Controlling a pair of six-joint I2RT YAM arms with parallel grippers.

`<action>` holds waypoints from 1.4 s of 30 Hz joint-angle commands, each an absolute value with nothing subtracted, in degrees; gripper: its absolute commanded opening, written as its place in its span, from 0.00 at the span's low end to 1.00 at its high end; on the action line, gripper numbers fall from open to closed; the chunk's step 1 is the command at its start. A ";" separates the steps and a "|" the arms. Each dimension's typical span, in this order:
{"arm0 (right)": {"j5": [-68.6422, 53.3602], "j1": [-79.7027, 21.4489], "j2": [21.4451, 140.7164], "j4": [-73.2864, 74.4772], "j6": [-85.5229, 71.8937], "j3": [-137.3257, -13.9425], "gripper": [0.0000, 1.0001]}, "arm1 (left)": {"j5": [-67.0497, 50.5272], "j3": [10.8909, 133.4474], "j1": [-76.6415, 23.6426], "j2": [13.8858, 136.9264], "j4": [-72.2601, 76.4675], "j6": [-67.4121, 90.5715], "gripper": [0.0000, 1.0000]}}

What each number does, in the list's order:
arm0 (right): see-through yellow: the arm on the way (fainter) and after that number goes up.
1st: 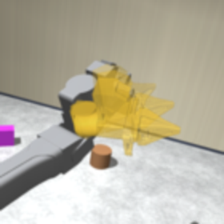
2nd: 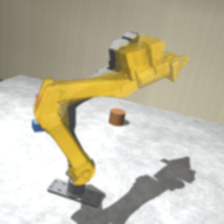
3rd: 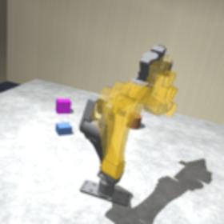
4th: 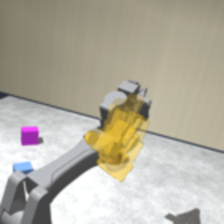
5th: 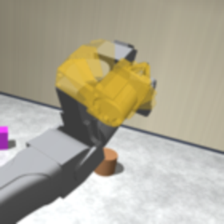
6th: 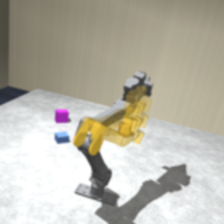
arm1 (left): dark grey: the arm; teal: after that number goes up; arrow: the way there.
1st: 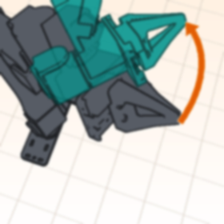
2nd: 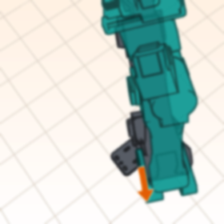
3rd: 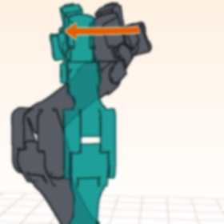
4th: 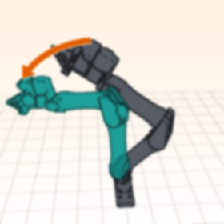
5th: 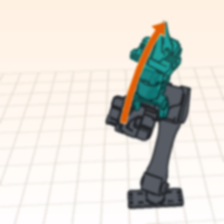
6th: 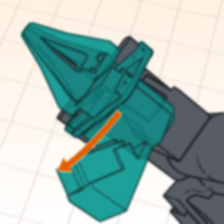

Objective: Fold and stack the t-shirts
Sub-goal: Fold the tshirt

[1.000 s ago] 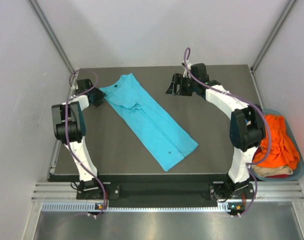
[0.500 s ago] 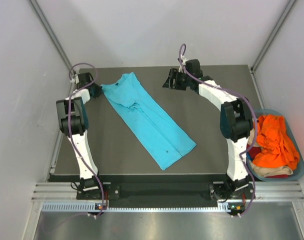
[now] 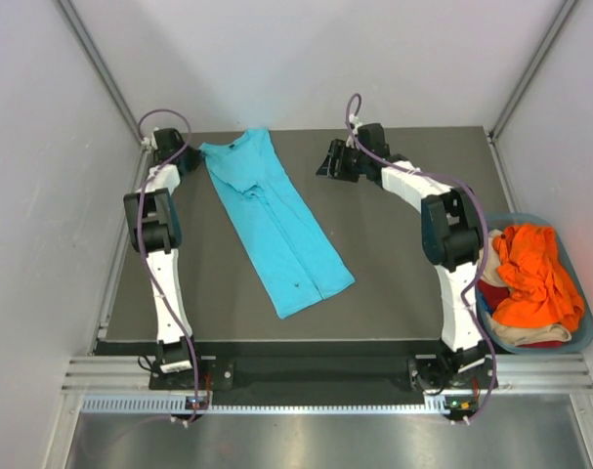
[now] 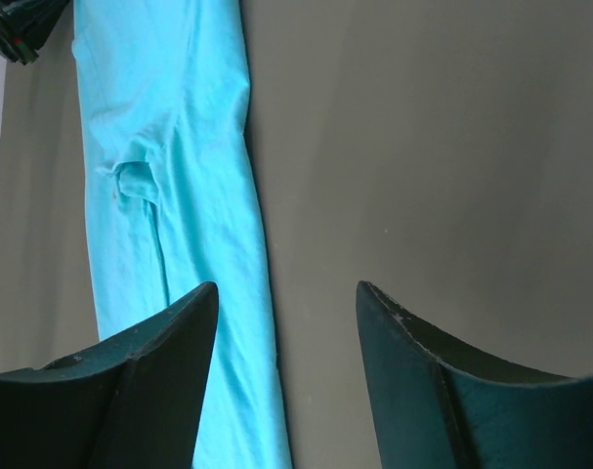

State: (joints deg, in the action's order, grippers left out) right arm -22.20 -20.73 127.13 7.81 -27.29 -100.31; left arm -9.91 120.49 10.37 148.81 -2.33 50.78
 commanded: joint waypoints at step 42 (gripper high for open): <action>-17.93 -21.09 84.73 17.84 -23.99 -62.58 0.69 | 14.15 39.38 -47.45 74.70 -32.26 75.92 0.27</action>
